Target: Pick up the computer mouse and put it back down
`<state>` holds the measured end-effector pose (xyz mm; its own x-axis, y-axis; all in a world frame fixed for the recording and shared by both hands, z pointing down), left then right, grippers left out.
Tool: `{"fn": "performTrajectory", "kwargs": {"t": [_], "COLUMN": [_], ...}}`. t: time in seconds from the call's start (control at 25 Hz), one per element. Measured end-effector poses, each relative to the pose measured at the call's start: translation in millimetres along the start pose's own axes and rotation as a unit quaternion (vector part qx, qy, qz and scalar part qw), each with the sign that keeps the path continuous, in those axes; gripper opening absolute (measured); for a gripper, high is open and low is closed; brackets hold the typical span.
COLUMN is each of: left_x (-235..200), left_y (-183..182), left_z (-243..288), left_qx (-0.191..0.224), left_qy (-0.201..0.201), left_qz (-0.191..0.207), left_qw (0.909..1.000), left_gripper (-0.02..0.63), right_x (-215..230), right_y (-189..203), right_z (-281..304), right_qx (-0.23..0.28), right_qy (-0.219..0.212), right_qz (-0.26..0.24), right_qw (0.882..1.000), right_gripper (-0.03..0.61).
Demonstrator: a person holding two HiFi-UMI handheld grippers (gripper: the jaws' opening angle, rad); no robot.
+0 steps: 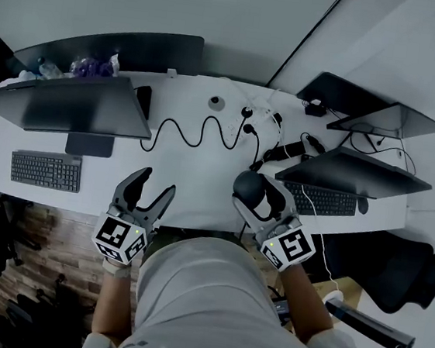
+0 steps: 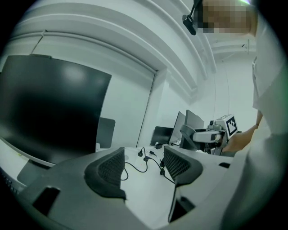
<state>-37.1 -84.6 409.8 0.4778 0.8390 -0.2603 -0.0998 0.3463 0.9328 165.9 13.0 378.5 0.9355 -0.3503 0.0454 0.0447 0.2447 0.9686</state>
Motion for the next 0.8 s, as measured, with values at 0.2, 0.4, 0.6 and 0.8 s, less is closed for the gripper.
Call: {"fn": "performTrajectory", "kwargs": {"t": [0.2, 0.4, 0.6, 0.8], "left_x": [-16, -34, -52, -71], "left_y": [5, 10, 16, 23], "left_z": [-13, -29, -46, -64], "left_qx": [0.0, -0.001, 0.0, -0.002], "left_qy": [-0.013, -0.029, -0.045, -0.063], "left_qz": [-0.012, -0.018, -0.028, -0.038], "left_qw": [0.9998, 0.9994, 0.9986, 0.9973], "left_gripper": [0.272, 0.267, 0.267, 0.267], "right_x": [-11, -26, -42, -60], "right_y": [1, 6, 16, 31], "right_z": [30, 62, 99, 139], "right_qx": [-0.012, -0.031, -0.054, -0.079], "right_qy": [-0.023, -0.042, -0.059, -0.086], "right_qz": [-0.006, -0.003, -0.004, -0.007], "right_qw": [1.0, 0.999, 0.997, 0.993], "right_gripper": [0.295, 0.295, 0.295, 0.295]}}
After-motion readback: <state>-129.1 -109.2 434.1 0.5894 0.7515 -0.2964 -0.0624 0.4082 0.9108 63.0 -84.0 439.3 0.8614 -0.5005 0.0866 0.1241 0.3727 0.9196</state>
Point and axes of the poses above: the fingertips, and each gripper's own axes: z forward along the fingers, x to its right, y out of its underside, the point moved 4 cm from there along -z, backward along the fingers, and after that the axes turned 1 degree about y, right-handed, at the moved point
